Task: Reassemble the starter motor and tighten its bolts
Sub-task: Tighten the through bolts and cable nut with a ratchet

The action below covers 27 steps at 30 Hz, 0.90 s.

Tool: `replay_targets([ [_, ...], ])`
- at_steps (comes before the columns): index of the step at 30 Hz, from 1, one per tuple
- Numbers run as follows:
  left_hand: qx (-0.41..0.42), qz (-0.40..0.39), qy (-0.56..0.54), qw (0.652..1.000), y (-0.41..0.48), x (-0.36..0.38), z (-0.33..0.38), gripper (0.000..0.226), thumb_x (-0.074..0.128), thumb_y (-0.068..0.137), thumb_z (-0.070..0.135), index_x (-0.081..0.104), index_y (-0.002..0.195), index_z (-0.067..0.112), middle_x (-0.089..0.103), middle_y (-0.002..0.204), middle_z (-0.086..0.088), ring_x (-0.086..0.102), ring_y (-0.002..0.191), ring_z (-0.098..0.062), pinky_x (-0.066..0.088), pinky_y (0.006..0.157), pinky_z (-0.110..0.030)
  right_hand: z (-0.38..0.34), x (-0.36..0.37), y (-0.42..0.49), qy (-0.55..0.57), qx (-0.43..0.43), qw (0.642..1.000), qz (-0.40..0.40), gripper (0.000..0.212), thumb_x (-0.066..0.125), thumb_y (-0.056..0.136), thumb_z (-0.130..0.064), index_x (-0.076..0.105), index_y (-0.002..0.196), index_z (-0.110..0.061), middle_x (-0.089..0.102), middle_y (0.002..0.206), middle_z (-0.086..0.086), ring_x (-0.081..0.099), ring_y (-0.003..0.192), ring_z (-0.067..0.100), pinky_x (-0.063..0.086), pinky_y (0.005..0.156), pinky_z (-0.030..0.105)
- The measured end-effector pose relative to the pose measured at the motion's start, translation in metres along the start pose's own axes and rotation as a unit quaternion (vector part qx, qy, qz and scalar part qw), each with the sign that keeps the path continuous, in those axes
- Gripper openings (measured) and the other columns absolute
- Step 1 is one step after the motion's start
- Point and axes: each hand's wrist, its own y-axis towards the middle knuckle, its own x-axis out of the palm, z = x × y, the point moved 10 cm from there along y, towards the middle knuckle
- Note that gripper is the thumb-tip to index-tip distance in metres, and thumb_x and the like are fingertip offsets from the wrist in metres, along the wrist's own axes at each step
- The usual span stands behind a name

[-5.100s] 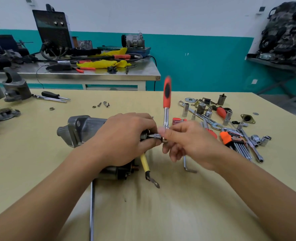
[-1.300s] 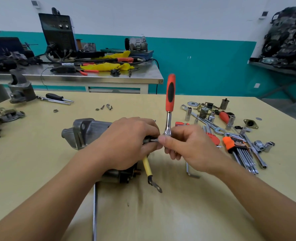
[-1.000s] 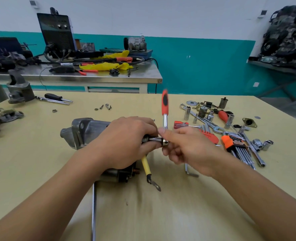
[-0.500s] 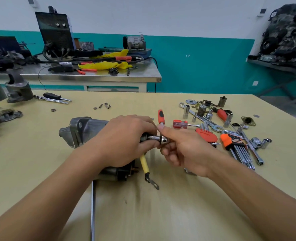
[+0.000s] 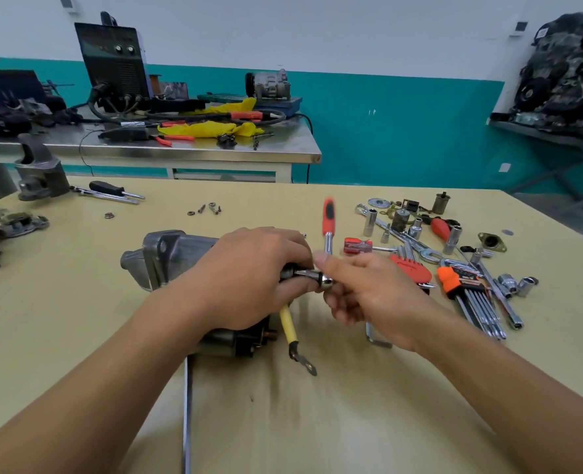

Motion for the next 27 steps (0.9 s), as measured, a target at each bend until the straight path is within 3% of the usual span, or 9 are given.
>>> replay_targets([
  [3,-0.001,-0.006,0.005,1.0,0.0,0.001,0.001,0.028,0.051,0.098,0.045,0.071,0.107,0.027,0.063,0.108,0.014,0.057,0.097,-0.009,0.05,0.082,-0.041,-0.042,-0.008,-0.012,-0.165,-0.208,0.964,0.013,0.025,0.071,0.075,-0.053,0.076,0.08,-0.029,0.071,0.071,-0.001,0.066,0.064,0.008,0.05,0.058,0.022],
  [5,-0.001,-0.006,0.009,1.0,0.0,0.001,0.001,0.03,0.049,0.098,0.046,0.071,0.108,0.028,0.063,0.11,0.015,0.057,0.099,-0.01,0.049,0.083,-0.041,-0.049,-0.008,-0.016,-0.214,-0.255,0.943,-0.001,0.013,0.08,0.078,-0.04,0.078,0.089,-0.033,0.074,0.079,-0.011,0.069,0.075,0.007,0.052,0.067,0.018],
  [7,0.001,-0.006,0.016,1.0,0.0,0.001,0.001,0.029,0.051,0.098,0.045,0.071,0.108,0.028,0.063,0.111,0.016,0.057,0.1,-0.01,0.048,0.084,-0.041,-0.041,-0.008,-0.012,-0.203,-0.209,0.957,-0.002,0.018,0.079,0.078,-0.044,0.078,0.086,-0.029,0.073,0.074,-0.011,0.067,0.067,0.007,0.052,0.061,0.021],
  [10,0.0,-0.01,0.019,1.0,0.0,0.003,0.0,0.03,0.051,0.098,0.046,0.071,0.111,0.028,0.062,0.11,0.016,0.057,0.1,-0.011,0.049,0.085,-0.041,-0.011,-0.005,-0.002,-0.036,-0.034,0.999,0.007,0.041,0.068,0.079,-0.058,0.074,0.072,-0.018,0.068,0.063,0.001,0.056,0.048,0.013,0.043,0.047,0.025],
  [13,0.001,-0.008,0.021,1.0,0.0,0.002,0.0,0.031,0.05,0.098,0.048,0.07,0.113,0.029,0.063,0.113,0.016,0.057,0.102,-0.012,0.048,0.086,-0.042,0.01,0.003,0.0,0.04,0.067,0.997,-0.012,0.048,0.063,0.087,-0.058,0.071,0.077,-0.011,0.061,0.059,0.004,0.051,0.046,0.014,0.039,0.043,0.023],
  [16,0.006,-0.014,0.02,1.0,0.001,0.003,0.001,0.031,0.048,0.099,0.047,0.07,0.112,0.029,0.063,0.112,0.016,0.056,0.102,-0.011,0.048,0.085,-0.042,-0.015,-0.004,-0.003,-0.068,-0.059,0.996,-0.011,0.042,0.066,0.076,-0.056,0.074,0.08,-0.015,0.067,0.062,0.0,0.06,0.052,0.011,0.046,0.05,0.024],
  [19,0.01,-0.021,0.033,0.999,0.001,0.005,0.001,0.031,0.046,0.101,0.045,0.07,0.113,0.03,0.063,0.115,0.016,0.056,0.104,-0.012,0.047,0.086,-0.042,-0.05,-0.006,-0.016,-0.187,-0.234,0.954,0.003,0.022,0.075,0.075,-0.042,0.079,0.089,-0.025,0.073,0.073,-0.007,0.066,0.064,0.009,0.053,0.06,0.021],
  [21,0.009,-0.019,0.036,0.999,0.001,0.005,0.001,0.032,0.044,0.101,0.046,0.069,0.114,0.03,0.062,0.116,0.017,0.056,0.105,-0.012,0.047,0.087,-0.042,-0.053,-0.006,-0.019,-0.195,-0.257,0.946,-0.003,0.023,0.08,0.076,-0.032,0.079,0.096,-0.021,0.074,0.076,-0.011,0.068,0.066,0.013,0.054,0.063,0.021],
  [27,-0.005,0.0,0.023,1.0,0.001,0.0,-0.002,0.035,0.05,0.096,0.051,0.068,0.117,0.03,0.06,0.113,0.017,0.056,0.098,-0.009,0.049,0.083,-0.04,0.004,0.003,-0.001,0.058,0.068,0.996,-0.013,0.043,0.068,0.081,-0.054,0.073,0.075,-0.011,0.064,0.06,0.005,0.048,0.041,0.013,0.038,0.041,0.021],
])
